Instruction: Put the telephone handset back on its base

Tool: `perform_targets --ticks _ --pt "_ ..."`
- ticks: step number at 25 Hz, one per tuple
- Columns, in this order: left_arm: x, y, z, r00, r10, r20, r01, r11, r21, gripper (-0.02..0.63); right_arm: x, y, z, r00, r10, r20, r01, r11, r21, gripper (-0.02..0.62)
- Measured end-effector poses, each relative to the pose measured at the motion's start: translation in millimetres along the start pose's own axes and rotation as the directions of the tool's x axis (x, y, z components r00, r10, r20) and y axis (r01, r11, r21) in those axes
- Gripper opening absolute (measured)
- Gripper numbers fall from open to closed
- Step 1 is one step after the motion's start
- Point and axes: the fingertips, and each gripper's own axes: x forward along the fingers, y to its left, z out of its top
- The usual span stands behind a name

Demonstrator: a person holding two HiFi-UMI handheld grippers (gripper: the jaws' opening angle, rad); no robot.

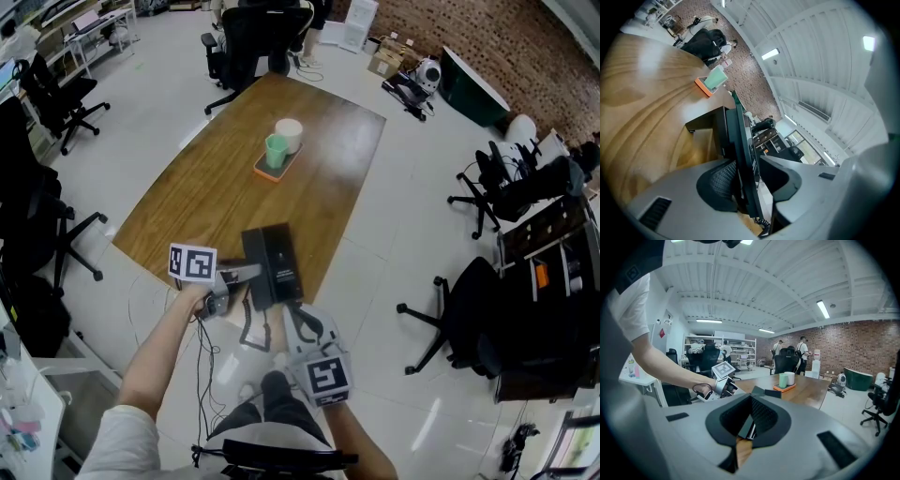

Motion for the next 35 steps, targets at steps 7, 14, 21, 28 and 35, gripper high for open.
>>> perform_targets --ticks 7,14,21,28,35 --pt "-4 3 4 0.999 0.031 0.010 -0.031 0.999 0.009 0.152 -1 -1 1 1.000 -0.001 0.001 0.001 1.000 0.003 0.003" --pt "-10 7 0 1.000 0.020 0.008 -0.020 1.000 -0.009 0.158 -1 -1 -2 1.000 0.004 0.002 -0.004 1.000 0.009 0.003" --pt "-12 6 -4 0.997 -0.057 0.051 0.061 0.995 -0.075 0.080 -1 0 -3 1.000 0.003 -0.004 -0.003 1.000 0.005 0.003" --pt "-14 20 -5 0.994 -0.040 0.098 0.055 0.987 -0.153 0.074 -3 0 -4 1.000 0.001 -0.005 -0.001 1.000 0.008 0.003" --pt "-9 16 -4 0.996 -0.052 0.076 0.058 0.995 -0.083 0.086 -2 0 -4 1.000 0.002 -0.008 -0.002 1.000 0.001 0.003"
